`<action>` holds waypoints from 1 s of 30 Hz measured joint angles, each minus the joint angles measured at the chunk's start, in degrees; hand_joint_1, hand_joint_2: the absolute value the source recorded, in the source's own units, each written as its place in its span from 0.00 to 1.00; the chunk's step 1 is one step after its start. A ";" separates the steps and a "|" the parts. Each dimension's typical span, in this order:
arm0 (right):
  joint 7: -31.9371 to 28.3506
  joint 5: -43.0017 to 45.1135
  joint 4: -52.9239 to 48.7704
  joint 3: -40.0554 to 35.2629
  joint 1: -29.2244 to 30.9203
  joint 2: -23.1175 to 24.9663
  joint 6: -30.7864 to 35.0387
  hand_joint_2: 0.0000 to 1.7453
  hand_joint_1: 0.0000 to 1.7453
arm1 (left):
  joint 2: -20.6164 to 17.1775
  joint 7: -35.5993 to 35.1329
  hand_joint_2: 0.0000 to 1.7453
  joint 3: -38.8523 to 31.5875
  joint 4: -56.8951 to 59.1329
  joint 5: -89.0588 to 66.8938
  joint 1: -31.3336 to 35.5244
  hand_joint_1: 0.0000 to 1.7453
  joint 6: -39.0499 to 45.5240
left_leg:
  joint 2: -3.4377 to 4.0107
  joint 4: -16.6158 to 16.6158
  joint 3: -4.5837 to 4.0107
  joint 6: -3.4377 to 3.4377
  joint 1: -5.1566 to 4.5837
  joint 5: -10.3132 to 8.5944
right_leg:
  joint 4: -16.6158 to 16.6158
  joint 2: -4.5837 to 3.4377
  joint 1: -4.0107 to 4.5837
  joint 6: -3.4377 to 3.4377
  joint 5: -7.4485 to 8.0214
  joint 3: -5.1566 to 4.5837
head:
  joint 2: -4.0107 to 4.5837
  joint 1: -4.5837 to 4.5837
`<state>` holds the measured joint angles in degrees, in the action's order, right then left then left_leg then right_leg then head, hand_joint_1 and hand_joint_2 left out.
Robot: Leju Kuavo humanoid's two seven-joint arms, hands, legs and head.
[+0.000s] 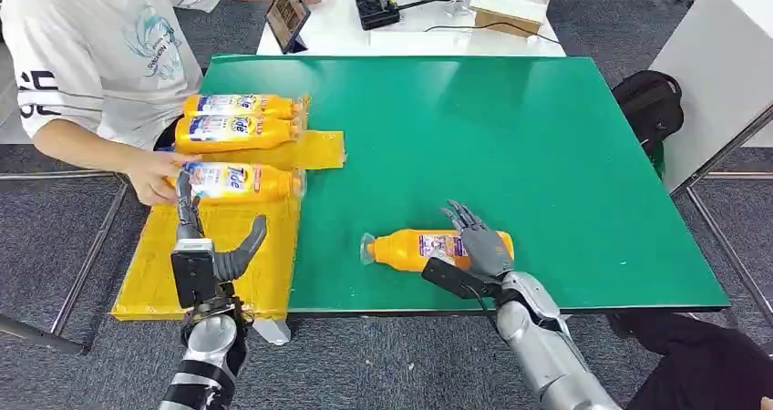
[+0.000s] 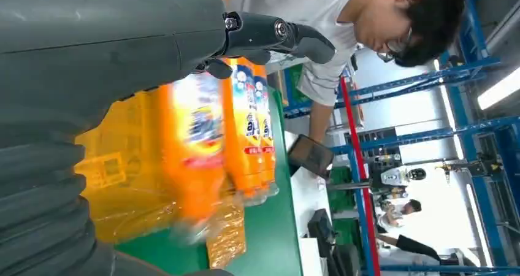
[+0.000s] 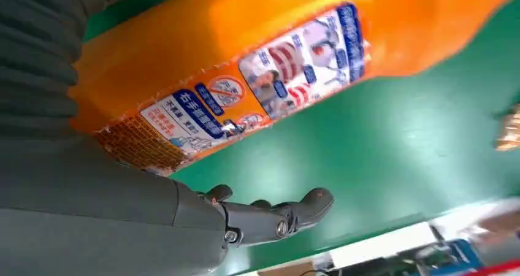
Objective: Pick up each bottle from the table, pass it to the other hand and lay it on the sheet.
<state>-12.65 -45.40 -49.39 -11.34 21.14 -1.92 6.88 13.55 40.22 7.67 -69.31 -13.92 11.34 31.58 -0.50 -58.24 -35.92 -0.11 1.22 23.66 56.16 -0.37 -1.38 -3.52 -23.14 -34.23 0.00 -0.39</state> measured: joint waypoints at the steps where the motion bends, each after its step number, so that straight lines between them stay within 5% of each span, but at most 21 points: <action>1: 0.50 -0.28 0.65 -0.07 0.68 -0.31 0.00 1.00 0.00 | 0.09 0.00 1.00 0.15 0.17 0.00 0.01 0.00 -0.13 | -0.03 0.00 0.01 0.01 0.00 -0.01 | -0.01 0.01 0.00 0.00 0.00 0.00 | 0.00 0.00; 11: 1.70 -1.03 4.09 -0.44 3.57 -1.99 -0.90 1.00 0.00 | 0.26 0.00 1.00 0.76 1.22 0.24 0.31 0.00 -0.46 | -0.03 -0.01 0.02 0.02 0.00 -0.02 | -0.01 0.00 0.00 -0.04 0.03 0.02 | 0.00 0.00; 21: 2.12 -1.79 11.93 -1.18 10.94 -6.64 -9.49 1.00 0.00 | 1.05 0.00 1.00 1.13 4.20 0.90 2.23 0.00 -2.08 | -0.07 -0.02 0.05 0.16 -0.03 -0.12 | -0.07 0.01 -0.04 -0.20 0.14 0.14 | 0.00 0.00; 22: 2.12 -1.77 12.50 -1.27 11.28 -6.93 -9.55 1.00 0.19 | 1.09 0.00 1.00 1.20 4.43 0.90 2.34 0.00 -2.12 | -0.07 -0.02 0.05 0.16 -0.03 -0.12 | -0.07 0.01 -0.04 -0.20 0.15 0.13 | 0.00 -0.02; 23: 2.09 -1.77 12.94 -1.36 11.55 -7.12 -9.60 1.00 0.64 | 1.09 0.00 1.00 1.25 4.70 0.90 2.48 0.00 -2.14 | -0.06 -0.02 0.06 0.16 -0.03 -0.12 | -0.07 0.01 -0.04 -0.20 0.15 0.14 | 0.00 0.00; 24: 2.05 -1.75 13.29 -1.40 11.74 -7.26 -9.68 1.00 0.88 | 1.14 0.00 1.00 1.25 4.87 0.92 2.62 0.00 -2.16 | -0.06 -0.02 0.06 0.16 -0.03 -0.12 | -0.07 0.01 -0.04 -0.21 0.15 0.14 | 0.00 0.02; 25: 1.99 -1.68 13.72 -1.48 11.95 -7.43 -9.94 1.00 1.00 | 1.20 0.00 1.00 1.27 5.13 1.03 2.78 0.00 -2.29 | -0.07 -0.02 0.06 0.16 -0.03 -0.12 | -0.06 0.01 -0.04 -0.21 0.15 0.14 | 0.00 0.00; 30: 1.44 -1.20 15.86 -2.07 12.69 -8.69 -11.71 1.00 1.00 | 1.57 -0.02 1.00 1.55 6.64 2.01 3.66 0.00 -3.39 | -0.06 -0.02 0.15 0.16 -0.03 -0.12 | -0.07 0.01 -0.03 -0.20 0.15 0.20 | 0.00 0.00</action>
<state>-11.21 -46.60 -33.53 -13.42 33.83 -10.62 -4.82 15.13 40.20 9.22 -62.67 -11.91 15.00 28.20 -0.56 -58.26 -35.77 0.05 1.19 23.54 56.09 -0.36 -1.41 -3.72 -22.99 -34.03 0.00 -0.39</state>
